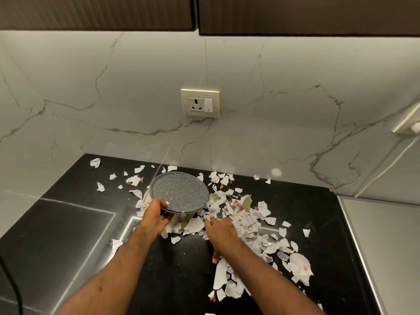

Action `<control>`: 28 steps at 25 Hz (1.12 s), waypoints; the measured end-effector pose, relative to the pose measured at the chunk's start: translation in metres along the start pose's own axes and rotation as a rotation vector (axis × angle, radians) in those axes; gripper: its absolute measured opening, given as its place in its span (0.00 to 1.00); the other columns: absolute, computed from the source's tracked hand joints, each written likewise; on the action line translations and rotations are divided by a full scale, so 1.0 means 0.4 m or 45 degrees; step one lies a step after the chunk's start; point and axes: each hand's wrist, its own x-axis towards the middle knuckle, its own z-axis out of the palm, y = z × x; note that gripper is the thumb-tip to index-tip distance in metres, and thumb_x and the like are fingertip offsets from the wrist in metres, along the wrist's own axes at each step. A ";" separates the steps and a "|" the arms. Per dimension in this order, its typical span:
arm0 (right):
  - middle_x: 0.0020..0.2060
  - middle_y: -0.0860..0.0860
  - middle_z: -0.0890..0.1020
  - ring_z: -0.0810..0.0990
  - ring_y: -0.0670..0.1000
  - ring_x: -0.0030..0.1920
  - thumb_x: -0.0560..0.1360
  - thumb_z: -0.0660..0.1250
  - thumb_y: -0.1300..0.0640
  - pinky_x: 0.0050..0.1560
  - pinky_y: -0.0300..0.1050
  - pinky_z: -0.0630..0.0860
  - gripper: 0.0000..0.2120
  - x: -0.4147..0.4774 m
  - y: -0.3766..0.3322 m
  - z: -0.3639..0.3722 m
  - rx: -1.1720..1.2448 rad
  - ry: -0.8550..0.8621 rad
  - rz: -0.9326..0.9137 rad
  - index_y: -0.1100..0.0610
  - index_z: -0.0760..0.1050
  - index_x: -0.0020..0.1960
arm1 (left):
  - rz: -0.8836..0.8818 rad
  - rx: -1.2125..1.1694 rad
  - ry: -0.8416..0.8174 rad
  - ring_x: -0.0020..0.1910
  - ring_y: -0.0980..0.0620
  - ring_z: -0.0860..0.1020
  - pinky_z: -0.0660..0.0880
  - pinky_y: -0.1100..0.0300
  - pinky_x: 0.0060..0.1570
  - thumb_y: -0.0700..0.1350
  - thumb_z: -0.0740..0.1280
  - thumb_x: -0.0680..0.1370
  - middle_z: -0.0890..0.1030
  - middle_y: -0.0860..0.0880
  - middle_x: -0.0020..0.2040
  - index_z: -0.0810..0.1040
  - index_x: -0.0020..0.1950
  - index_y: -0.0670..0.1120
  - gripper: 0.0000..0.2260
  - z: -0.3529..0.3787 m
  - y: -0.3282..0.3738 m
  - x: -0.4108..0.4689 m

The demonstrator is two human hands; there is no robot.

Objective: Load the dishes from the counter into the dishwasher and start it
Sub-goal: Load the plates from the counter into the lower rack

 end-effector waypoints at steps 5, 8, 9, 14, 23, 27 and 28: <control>0.83 0.56 0.57 0.62 0.63 0.79 0.67 0.83 0.44 0.73 0.62 0.70 0.54 -0.063 0.047 0.047 0.300 0.172 0.005 0.53 0.56 0.83 | -0.034 -0.144 -0.072 0.53 0.42 0.77 0.83 0.44 0.45 0.34 0.59 0.66 0.76 0.42 0.53 0.71 0.47 0.43 0.11 -0.044 -0.029 -0.047; 0.84 0.48 0.51 0.62 0.57 0.80 0.75 0.76 0.46 0.74 0.60 0.69 0.42 -0.113 0.068 0.092 0.636 0.317 -0.023 0.49 0.58 0.82 | -0.017 -0.162 -0.138 0.51 0.38 0.76 0.81 0.41 0.38 0.34 0.56 0.64 0.75 0.41 0.50 0.67 0.38 0.44 0.08 -0.072 -0.061 -0.064; 0.84 0.45 0.51 0.62 0.53 0.80 0.79 0.72 0.45 0.75 0.59 0.68 0.36 -0.131 0.064 0.099 0.814 0.424 -0.046 0.47 0.59 0.81 | -0.015 -0.186 -0.179 0.54 0.36 0.75 0.81 0.38 0.41 0.33 0.56 0.63 0.75 0.40 0.52 0.66 0.36 0.45 0.07 -0.080 -0.069 -0.072; 0.82 0.37 0.58 0.56 0.38 0.80 0.84 0.64 0.42 0.75 0.41 0.57 0.24 -0.219 0.020 0.099 1.128 0.948 -0.211 0.43 0.66 0.78 | -0.050 -0.340 -0.261 0.55 0.36 0.80 0.77 0.37 0.62 0.35 0.56 0.67 0.81 0.38 0.57 0.75 0.52 0.39 0.16 -0.099 -0.092 -0.129; 0.83 0.35 0.46 0.41 0.36 0.81 0.86 0.48 0.35 0.83 0.54 0.49 0.30 -0.207 -0.052 0.007 1.043 0.632 -0.381 0.41 0.48 0.85 | 0.030 -0.026 -0.533 0.66 0.41 0.80 0.73 0.43 0.68 0.55 0.58 0.86 0.81 0.39 0.65 0.76 0.70 0.39 0.22 -0.011 -0.136 -0.227; 0.83 0.38 0.46 0.41 0.35 0.81 0.88 0.48 0.43 0.83 0.45 0.44 0.27 -0.202 -0.065 -0.017 0.969 0.558 -0.641 0.45 0.47 0.85 | 0.163 0.028 -0.427 0.63 0.39 0.81 0.78 0.44 0.64 0.61 0.64 0.81 0.82 0.37 0.64 0.74 0.71 0.39 0.30 0.009 -0.114 -0.229; 0.84 0.39 0.48 0.44 0.35 0.81 0.89 0.50 0.44 0.82 0.42 0.45 0.26 -0.208 -0.055 -0.002 0.926 0.570 -0.718 0.46 0.50 0.85 | 0.227 0.022 -0.375 0.63 0.39 0.82 0.79 0.43 0.62 0.61 0.65 0.81 0.82 0.39 0.64 0.73 0.72 0.41 0.29 0.000 -0.102 -0.216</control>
